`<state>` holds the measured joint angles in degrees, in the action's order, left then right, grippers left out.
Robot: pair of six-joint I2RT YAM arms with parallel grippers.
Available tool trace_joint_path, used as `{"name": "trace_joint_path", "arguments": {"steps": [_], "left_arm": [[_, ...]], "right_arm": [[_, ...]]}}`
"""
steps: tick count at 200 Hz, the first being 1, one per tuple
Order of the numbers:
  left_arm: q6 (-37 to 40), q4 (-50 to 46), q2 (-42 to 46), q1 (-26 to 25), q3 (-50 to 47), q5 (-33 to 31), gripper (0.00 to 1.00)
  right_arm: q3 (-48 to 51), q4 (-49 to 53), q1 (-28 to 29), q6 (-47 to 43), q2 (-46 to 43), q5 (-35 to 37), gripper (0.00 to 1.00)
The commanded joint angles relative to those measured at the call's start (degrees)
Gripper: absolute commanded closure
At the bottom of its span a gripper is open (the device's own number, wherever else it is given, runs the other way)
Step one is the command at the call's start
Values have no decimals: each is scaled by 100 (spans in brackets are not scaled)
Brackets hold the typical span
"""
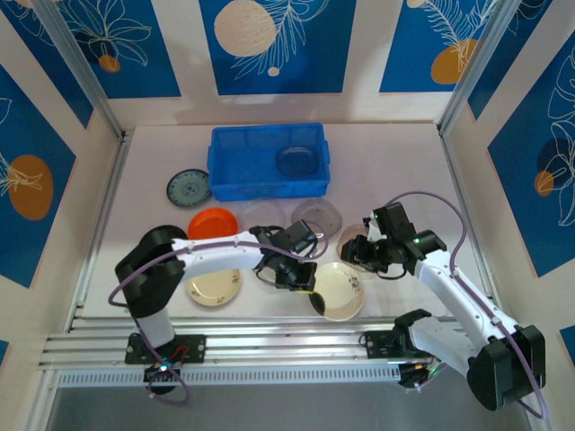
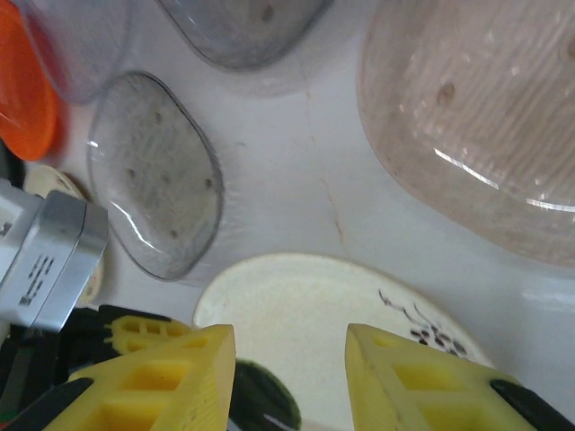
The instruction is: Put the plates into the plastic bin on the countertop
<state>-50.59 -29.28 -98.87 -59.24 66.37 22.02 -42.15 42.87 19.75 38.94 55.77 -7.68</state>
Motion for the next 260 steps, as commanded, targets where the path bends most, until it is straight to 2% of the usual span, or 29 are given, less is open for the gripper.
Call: {"name": "trace_joint_path", "arguments": {"steps": [1, 32, 71, 126, 150, 163, 168, 230, 234, 250, 260], "left_arm": [[414, -371, 450, 268, 217, 4, 100], [459, -377, 896, 738, 149, 229, 100], [267, 184, 1510, 1520, -150, 975, 100], [364, 218, 1645, 1942, 74, 1437, 100], [423, 181, 1649, 2007, 89, 1452, 100], [419, 210, 1660, 2054, 74, 1477, 100], [425, 239, 1669, 2081, 65, 1487, 100], [184, 898, 1590, 2430, -145, 1887, 100], [181, 934, 1554, 2447, -152, 1920, 100], [263, 921, 1435, 2522, -92, 1948, 100], [295, 916, 1366, 2568, -44, 1951, 100]], "right_arm": [[-492, 17, -81, 68, -91, 80, 61], [-969, 231, -261, 18, -160, 260, 58], [-1182, 150, -422, -42, -71, 54, 49], [-1322, -551, -415, 59, 540, -656, 50], [-1357, -777, -360, 95, 665, -735, 57], [-1374, -815, -332, 99, 743, -761, 70], [-1379, -823, -315, 98, 765, -786, 73], [-1438, -989, -116, 43, 1274, -1335, 74], [-1441, -1025, -107, 44, 1307, -1368, 76], [-1451, -1087, -92, 110, 1405, -1350, 99], [-1507, -1095, -93, 123, 1440, -1287, 100]]}}
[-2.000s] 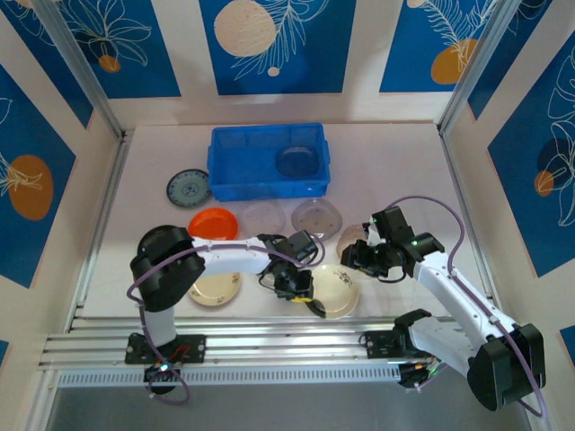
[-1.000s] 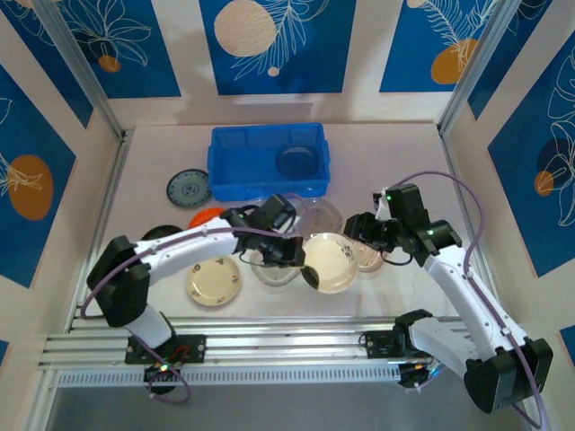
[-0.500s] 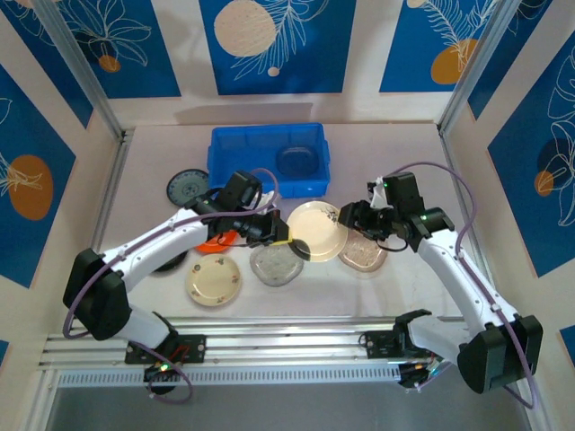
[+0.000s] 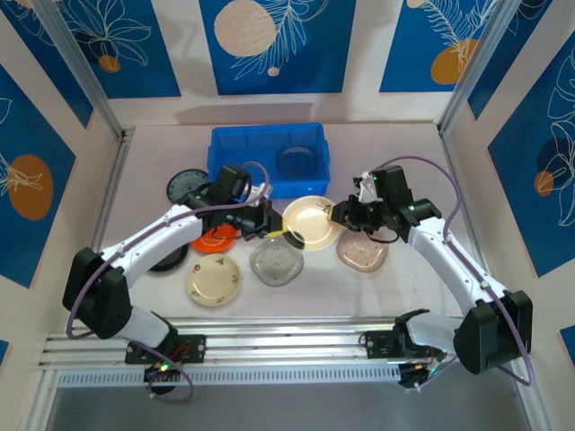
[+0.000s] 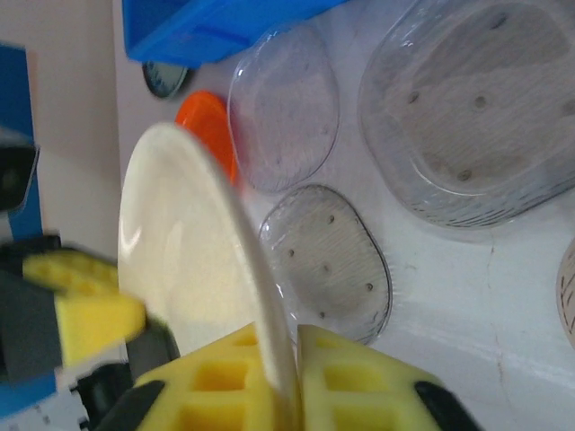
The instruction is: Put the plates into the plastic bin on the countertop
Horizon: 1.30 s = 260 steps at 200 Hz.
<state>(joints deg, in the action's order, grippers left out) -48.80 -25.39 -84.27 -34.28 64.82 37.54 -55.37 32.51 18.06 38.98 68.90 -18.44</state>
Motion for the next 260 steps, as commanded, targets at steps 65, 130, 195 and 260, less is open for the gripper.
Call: {"name": "trace_joint_path", "arguments": {"steps": [65, 130, 195, 260], "left_arm": [[901, -597, -41, 442, 760, -808, 0], [1385, -887, 764, 780, 772, -2869, 0], [1492, -582, 773, 1260, 706, -2527, 0], [1553, -511, 949, 1781, 575, -2266, 0]], "right_arm": [[-1098, 158, 44, 78, 715, 326, 100], [-4252, 420, 34, -31, 3187, 914, 100], [-8913, 1371, 353, -59, 6737, 736, 100], [-9506, 515, 720, 460, 7964, 512, 100]]}}
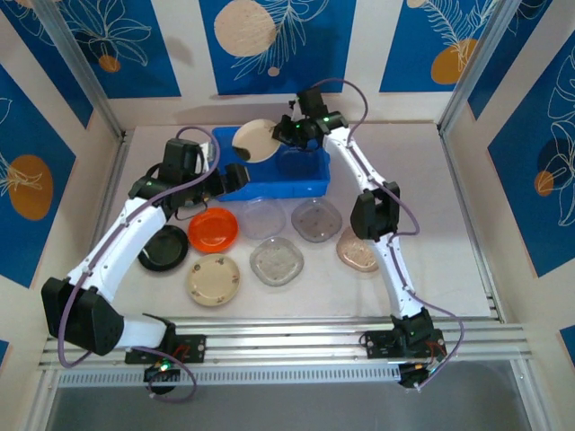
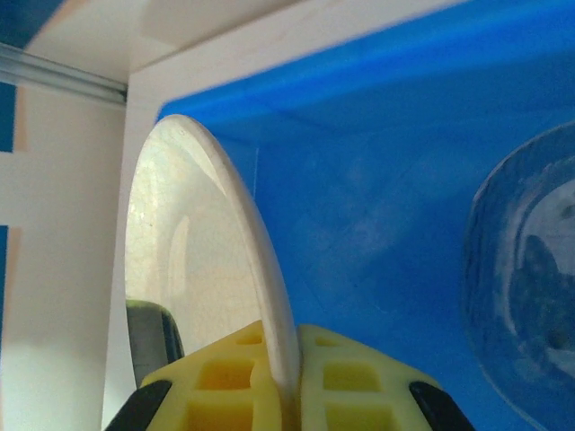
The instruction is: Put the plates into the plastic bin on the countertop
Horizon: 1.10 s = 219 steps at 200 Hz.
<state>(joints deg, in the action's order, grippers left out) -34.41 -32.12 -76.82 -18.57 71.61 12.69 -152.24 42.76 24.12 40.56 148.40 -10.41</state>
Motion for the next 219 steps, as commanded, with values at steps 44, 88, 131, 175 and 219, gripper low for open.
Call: {"name": "trace_joint_path", "arguments": {"steps": [44, 88, 131, 175, 219], "left_arm": [[79, 378, 172, 303, -266, 360, 0], [-37, 622, 187, 300, -626, 392, 0], [-91, 653, 219, 301, -777, 356, 0], [-56, 611, 176, 301, -822, 324, 0], [-57, 631, 109, 297, -865, 306, 0]], "right_arm": [[397, -1140, 390, 498, 276, -194, 100], [227, -1230, 445, 603, 671, -58, 100], [97, -1395, 444, 653, 962, -31, 100], [-138, -1127, 486, 749, 1252, 61, 100], [-243, -894, 554, 735, 1341, 303, 100]]}}
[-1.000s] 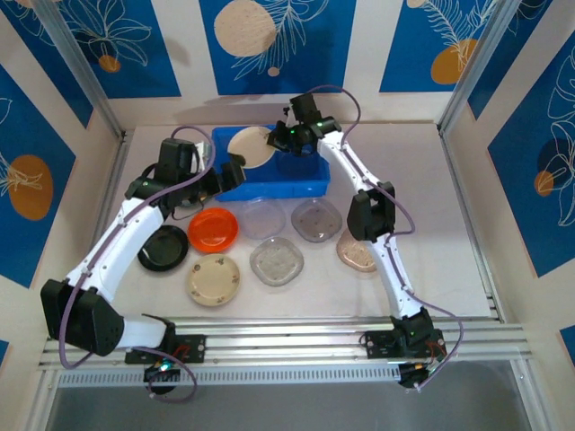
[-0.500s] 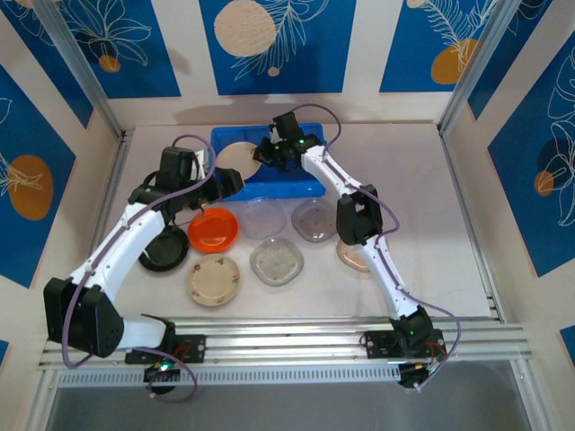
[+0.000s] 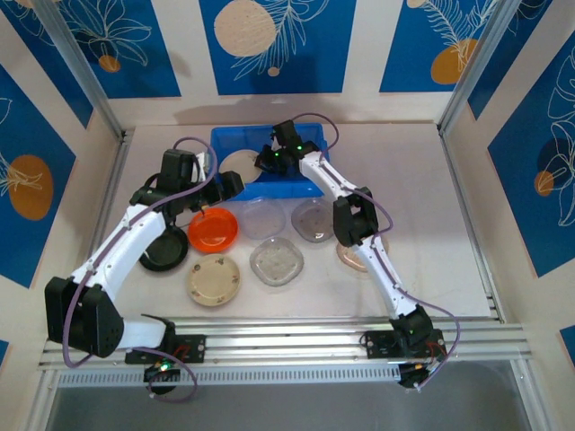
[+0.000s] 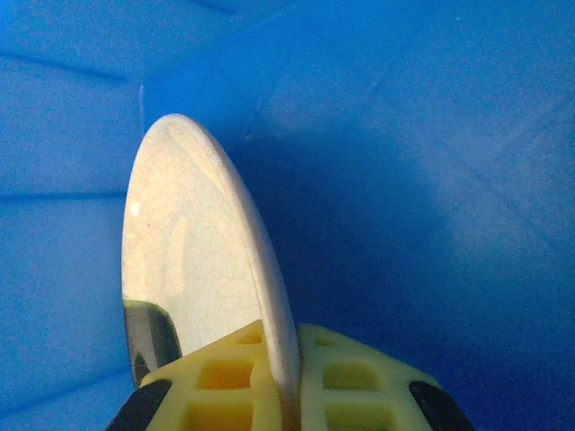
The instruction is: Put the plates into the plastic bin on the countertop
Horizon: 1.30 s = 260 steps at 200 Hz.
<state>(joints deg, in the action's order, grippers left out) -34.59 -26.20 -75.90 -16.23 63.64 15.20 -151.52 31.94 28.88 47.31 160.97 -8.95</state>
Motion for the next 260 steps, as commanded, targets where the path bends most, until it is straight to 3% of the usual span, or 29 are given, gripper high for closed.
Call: {"name": "trace_joint_path", "arguments": {"steps": [1, 19, 71, 126, 211, 260], "left_arm": [[-39, 42, 15, 61, -65, 54, 0], [-39, 50, -21, 65, -37, 45, 0], [75, -44, -159, 61, 124, -5, 0], [84, 2, -241, 59, 184, 29, 0], [198, -44, -234, 64, 333, -181, 0], [269, -159, -172, 61, 469, -533, 0]], "right_arm": [[-316, 189, 80, 59, 84, 161, 100], [-325, 220, 91, 64, 106, 181, 96], [-537, 585, 113, -58, 92, 382, 70], [-554, 825, 127, -336, -165, 702, 60], [-499, 952, 153, -446, -637, 562, 59], [-126, 987, 152, -727, -1436, 477, 58]]}}
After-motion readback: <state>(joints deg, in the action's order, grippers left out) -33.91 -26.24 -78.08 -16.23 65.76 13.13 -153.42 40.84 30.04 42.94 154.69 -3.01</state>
